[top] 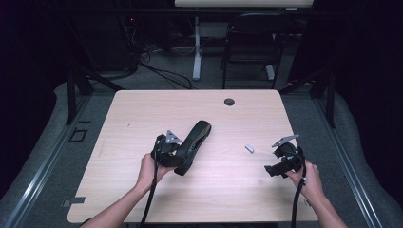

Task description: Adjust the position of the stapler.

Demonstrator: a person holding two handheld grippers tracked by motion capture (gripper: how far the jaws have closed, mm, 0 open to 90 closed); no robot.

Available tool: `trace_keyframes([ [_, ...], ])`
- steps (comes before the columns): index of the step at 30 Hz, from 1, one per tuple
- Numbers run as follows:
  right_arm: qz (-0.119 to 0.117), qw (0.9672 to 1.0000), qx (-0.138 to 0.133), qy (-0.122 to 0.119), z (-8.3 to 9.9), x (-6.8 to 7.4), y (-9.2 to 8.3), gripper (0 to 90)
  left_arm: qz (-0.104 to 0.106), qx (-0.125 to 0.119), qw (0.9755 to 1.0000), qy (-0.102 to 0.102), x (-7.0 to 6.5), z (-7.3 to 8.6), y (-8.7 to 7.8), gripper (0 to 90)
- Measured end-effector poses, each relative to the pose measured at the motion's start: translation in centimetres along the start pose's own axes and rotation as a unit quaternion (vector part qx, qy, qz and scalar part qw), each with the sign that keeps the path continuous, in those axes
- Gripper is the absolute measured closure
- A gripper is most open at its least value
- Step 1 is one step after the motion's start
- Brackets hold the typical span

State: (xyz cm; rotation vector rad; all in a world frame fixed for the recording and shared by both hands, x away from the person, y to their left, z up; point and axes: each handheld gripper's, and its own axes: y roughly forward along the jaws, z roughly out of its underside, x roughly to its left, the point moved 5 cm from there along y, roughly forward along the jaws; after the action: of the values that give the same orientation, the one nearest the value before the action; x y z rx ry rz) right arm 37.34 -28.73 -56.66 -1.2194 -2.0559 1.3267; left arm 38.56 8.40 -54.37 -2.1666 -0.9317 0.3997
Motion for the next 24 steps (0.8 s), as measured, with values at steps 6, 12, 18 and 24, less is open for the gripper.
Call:
trace_keyframes([
  [6, 0.0, 1.0, 0.0, -0.002, 0.01, 0.0, -0.02, 5.7, -0.006, -0.003, 1.0, -0.004, -0.11, 0.06, -0.05, 50.6],
  [12, -0.002, 1.0, 0.001, -0.002, 0.03, 0.0, -0.02, 5.7, -0.01, -0.002, 0.9999, -0.009, -0.13, 0.11, -0.14, 51.4],
  [18, -0.003, 1.0, 0.001, -0.003, 0.04, 0.02, -0.06, 5.7, -0.012, 0.004, 0.9996, -0.023, -0.17, 0.19, -0.29, 52.8],
  [24, -0.009, 1.0, 0.001, -0.002, 0.07, 0.12, -0.01, 5.7, -0.002, 0.008, 0.9993, -0.037, -0.34, 0.46, -0.58, 53.2],
])
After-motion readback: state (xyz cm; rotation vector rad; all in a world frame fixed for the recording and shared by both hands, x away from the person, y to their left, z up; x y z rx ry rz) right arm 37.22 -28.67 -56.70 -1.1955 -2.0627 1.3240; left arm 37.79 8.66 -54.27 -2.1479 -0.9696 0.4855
